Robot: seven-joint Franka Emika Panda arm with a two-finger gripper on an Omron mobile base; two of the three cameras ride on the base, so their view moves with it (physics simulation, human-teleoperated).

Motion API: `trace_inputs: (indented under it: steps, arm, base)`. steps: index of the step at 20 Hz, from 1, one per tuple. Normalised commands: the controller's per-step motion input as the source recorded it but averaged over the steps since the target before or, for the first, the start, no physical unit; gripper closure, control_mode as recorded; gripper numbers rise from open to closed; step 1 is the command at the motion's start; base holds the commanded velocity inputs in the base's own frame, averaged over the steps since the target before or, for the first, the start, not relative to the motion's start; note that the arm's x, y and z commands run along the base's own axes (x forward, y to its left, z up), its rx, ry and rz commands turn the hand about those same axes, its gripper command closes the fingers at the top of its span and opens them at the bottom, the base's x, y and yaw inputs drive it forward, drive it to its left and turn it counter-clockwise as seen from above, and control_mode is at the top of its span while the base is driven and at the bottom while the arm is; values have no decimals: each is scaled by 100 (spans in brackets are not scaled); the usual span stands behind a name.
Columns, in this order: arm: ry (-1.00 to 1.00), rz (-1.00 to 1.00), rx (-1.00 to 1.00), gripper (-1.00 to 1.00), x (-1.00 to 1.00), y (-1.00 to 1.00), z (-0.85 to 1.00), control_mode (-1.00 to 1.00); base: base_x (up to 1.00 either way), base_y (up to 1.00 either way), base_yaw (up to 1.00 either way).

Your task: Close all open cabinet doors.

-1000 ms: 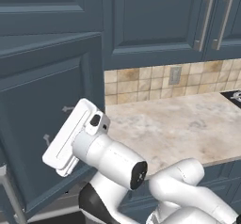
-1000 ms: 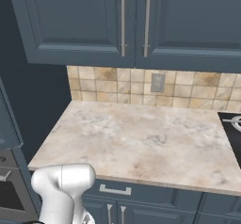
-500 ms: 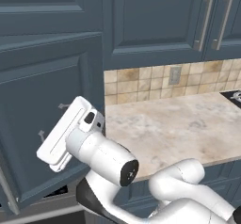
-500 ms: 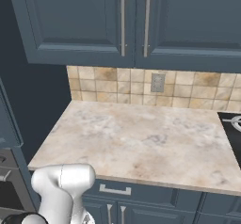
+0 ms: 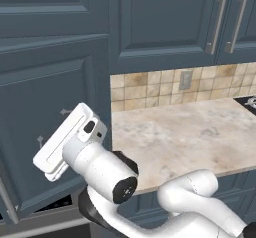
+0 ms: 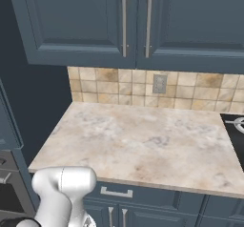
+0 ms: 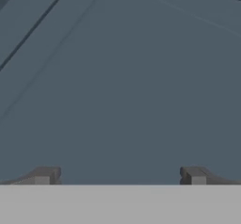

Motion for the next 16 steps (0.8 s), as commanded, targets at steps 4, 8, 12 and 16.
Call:
trace_inputs:
  steps: [4,8,12,16]
  arm:
    - [0,-14,0,-100,0,8,0,-100]
    - [0,-16,0,-100,6,1,0,-100]
    - [-3,-13,0,-100,19,0,0,-100]
    - [-5,-10,0,-100,32,0,0,-100]
  base:
    - [0,0,0]
    - [0,0,0]
    - [0,0,0]
    - [0,0,0]
